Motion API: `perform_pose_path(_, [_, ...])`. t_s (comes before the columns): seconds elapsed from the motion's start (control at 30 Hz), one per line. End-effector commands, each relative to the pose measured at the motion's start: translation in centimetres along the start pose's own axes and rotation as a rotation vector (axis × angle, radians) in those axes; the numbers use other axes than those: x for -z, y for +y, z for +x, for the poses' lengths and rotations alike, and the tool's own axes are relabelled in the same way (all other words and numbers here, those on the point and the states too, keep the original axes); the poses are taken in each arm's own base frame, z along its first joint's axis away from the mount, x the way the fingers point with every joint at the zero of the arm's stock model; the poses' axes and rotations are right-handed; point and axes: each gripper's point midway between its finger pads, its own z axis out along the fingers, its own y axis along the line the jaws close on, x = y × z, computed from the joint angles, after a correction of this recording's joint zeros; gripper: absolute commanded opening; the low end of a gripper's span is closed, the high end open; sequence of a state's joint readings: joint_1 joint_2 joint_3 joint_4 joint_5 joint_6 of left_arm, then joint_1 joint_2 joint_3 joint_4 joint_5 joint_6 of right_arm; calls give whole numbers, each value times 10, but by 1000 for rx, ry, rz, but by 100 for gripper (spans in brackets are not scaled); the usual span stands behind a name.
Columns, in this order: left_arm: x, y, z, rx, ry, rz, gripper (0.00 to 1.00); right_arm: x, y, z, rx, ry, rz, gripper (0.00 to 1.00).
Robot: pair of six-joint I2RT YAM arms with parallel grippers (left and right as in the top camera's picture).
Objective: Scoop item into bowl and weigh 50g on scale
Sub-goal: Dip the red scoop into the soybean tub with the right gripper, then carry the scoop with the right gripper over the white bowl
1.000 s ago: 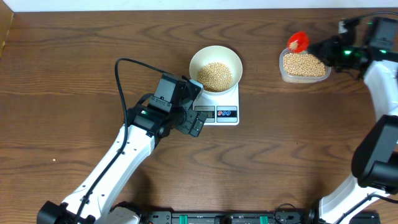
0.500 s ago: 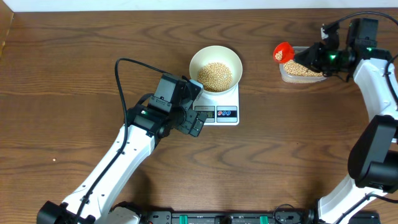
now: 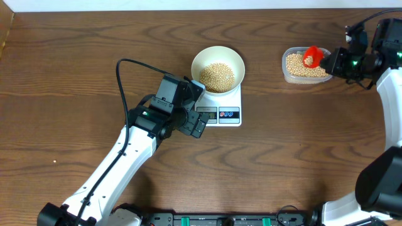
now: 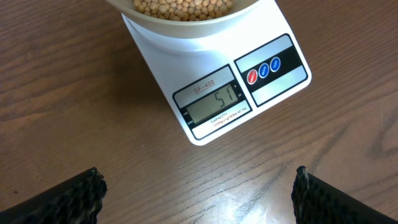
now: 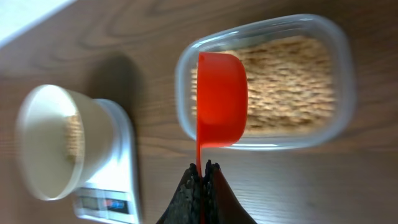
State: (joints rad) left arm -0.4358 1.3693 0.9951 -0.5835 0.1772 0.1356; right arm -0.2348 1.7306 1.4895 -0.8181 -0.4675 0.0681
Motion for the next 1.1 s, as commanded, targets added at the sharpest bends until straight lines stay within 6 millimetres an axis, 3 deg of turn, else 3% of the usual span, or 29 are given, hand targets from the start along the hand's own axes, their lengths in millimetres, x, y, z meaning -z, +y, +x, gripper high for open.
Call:
perform_pose_path(0.0, [1,0,-3,-15,-3,-5,98,10,-11,-2,115,-19,188,1])
perform_pose_path(0.3, [1,1,-3,-15,-2,-5,98,8,-19,-4,241,-17,468,1])
perform_pose_path(0.77, [1,1,-2,-15,-2,-5,98,7,2,-3,520,17,695,1])
perform_pose_path(1.0, [1,1,-2,-15,-2,-5,98,4,9,-10,539,-13,679,1])
perform_pose_path(1.07, [1,1,-3,-15,-2,-5,98,-4,20,-12,499,-49,599,1])
